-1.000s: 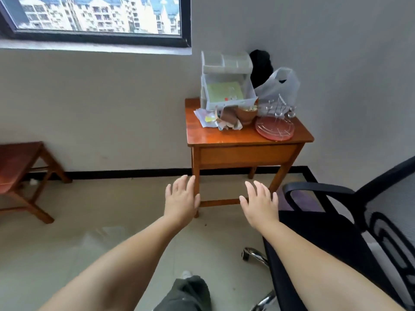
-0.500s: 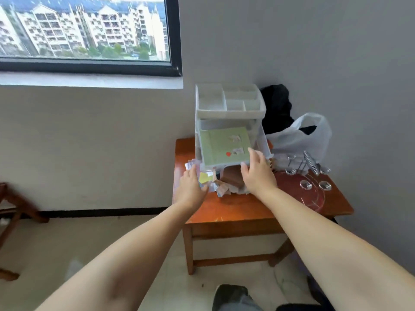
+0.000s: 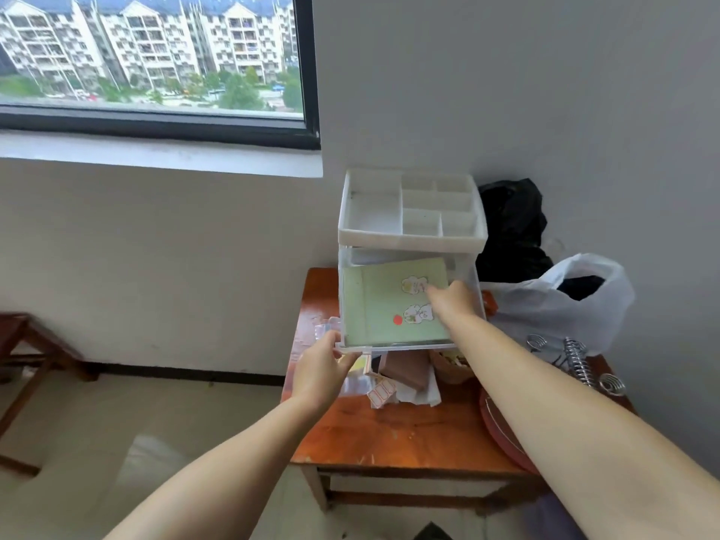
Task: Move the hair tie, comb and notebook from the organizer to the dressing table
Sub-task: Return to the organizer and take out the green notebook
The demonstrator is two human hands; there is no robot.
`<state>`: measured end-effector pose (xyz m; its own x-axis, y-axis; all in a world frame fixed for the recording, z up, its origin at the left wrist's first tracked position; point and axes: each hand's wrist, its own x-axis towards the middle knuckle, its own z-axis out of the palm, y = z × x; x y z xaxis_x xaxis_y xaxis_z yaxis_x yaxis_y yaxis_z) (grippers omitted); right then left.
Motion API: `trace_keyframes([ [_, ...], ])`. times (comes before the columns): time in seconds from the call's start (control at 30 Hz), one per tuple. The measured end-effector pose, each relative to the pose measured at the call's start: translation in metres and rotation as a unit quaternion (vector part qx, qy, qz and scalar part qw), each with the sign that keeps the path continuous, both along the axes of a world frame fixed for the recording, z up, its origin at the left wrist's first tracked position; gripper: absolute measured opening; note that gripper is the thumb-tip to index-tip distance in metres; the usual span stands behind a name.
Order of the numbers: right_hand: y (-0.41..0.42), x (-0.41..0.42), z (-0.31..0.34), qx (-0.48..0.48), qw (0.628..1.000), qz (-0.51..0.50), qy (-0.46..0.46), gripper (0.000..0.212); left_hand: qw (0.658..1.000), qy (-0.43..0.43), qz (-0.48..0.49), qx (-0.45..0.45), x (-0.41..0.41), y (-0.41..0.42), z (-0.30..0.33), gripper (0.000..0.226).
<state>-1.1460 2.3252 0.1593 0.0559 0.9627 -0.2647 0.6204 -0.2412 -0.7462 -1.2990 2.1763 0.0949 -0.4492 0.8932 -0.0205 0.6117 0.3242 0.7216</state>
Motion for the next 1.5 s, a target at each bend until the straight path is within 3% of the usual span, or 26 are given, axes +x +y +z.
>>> trace_keyframes([
  [0.13,-0.005,0.009,0.011,-0.015,0.982,0.000,0.189,0.021,1.000,0.019,0.001,0.015,-0.003,-0.001,0.004,0.026],
  [0.2,-0.010,0.019,0.022,-0.006,0.974,0.003,0.225,0.011,0.999,0.030,-0.012,0.018,-0.007,0.001,0.008,0.029],
  [0.3,-0.020,0.039,0.041,0.046,0.970,0.022,0.238,0.010,0.998,0.042,-0.028,0.032,-0.012,0.002,0.015,0.035],
  [0.4,-0.035,0.063,0.063,0.096,0.939,0.036,0.329,0.012,0.996,0.051,-0.043,0.059,-0.016,0.001,0.022,0.037],
  [0.5,-0.058,0.092,0.077,0.033,0.910,0.111,0.398,0.015,0.993,0.062,-0.068,0.071,-0.017,0.007,0.031,0.035],
  [0.6,-0.076,0.105,0.077,-0.083,0.913,0.237,0.321,0.029,0.993,0.043,-0.075,0.086,-0.021,0.017,0.039,0.036],
  [0.67,-0.081,0.097,0.070,-0.113,0.921,0.298,0.225,0.025,0.993,0.051,-0.068,0.086,-0.024,0.024,0.043,0.045],
  [0.77,-0.073,0.076,0.060,-0.062,0.937,0.335,0.076,0.016,0.992,0.072,-0.061,0.085,-0.027,0.038,0.045,0.043],
  [0.87,-0.045,0.062,0.053,-0.033,0.936,0.349,0.016,0.015,0.991,0.101,-0.042,0.074,-0.035,0.055,0.044,0.038],
  [1.1,0.020,0.049,0.050,-0.073,0.920,0.383,0.027,0.006,0.984,0.169,0.028,0.054,-0.047,0.103,0.048,0.036],
  [1.23,0.044,0.042,0.050,-0.055,0.914,0.401,0.008,0.015,0.985,0.129,0.094,0.062,-0.049,0.122,0.048,0.040],
  [1.33,0.048,0.045,0.050,-0.075,0.914,0.396,0.055,0.011,0.988,0.116,0.087,0.056,-0.053,0.124,0.046,0.040],
  [1.43,0.041,0.040,0.048,-0.088,0.912,0.378,0.135,0.011,0.995,0.035,0.070,0.060,-0.053,0.109,0.042,0.032],
  [1.5,0.029,0.026,0.045,-0.092,0.908,0.349,0.214,0.014,0.984,-0.150,0.084,0.047,-0.057,0.090,0.040,0.035],
])
